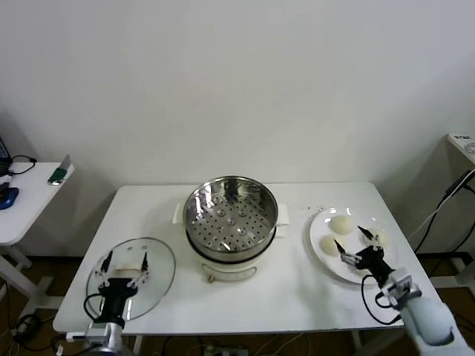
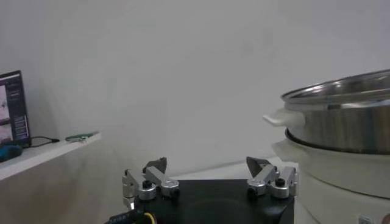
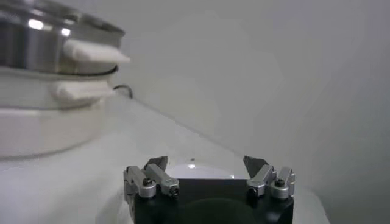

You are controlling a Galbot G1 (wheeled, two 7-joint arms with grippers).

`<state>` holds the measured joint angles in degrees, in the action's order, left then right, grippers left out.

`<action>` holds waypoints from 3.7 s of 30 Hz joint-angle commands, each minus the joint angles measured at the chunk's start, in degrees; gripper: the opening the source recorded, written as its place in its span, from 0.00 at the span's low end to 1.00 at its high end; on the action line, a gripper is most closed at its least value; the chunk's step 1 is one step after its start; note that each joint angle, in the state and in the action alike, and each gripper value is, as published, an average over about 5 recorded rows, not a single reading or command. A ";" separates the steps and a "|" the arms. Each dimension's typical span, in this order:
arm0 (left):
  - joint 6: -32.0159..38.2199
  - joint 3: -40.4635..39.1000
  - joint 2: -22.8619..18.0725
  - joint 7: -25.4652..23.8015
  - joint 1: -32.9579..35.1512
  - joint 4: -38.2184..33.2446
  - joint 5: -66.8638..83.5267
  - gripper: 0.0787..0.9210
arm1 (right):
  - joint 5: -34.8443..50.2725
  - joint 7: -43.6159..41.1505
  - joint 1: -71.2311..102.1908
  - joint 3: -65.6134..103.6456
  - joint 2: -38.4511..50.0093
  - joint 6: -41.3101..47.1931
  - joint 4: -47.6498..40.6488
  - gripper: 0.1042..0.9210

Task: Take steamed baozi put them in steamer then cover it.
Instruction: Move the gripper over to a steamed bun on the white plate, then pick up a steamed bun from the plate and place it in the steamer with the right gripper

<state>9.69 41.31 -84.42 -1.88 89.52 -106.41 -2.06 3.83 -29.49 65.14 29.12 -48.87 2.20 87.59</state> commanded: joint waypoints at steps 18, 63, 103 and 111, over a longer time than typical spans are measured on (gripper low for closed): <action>-0.35 -0.26 1.07 0.24 -0.16 1.03 5.51 0.88 | -14.57 -35.07 -67.52 -61.68 11.51 -5.03 -36.74 0.88; -1.10 2.24 5.44 1.35 -1.42 5.67 7.84 0.88 | -32.94 -32.70 -69.12 -61.81 -17.90 -13.60 -70.09 0.78; 0.01 3.25 4.43 1.51 1.91 3.24 8.25 0.88 | -4.94 -40.20 -105.82 -100.56 -20.73 -27.26 -33.25 0.73; 0.27 3.43 4.41 1.89 2.88 3.00 8.99 0.88 | -20.68 -37.92 -102.67 -95.72 -29.44 -36.73 -28.18 0.74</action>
<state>9.93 44.74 -80.05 -0.12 92.24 -103.35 6.85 -10.83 -67.76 -34.13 -64.84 -72.20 -27.68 54.32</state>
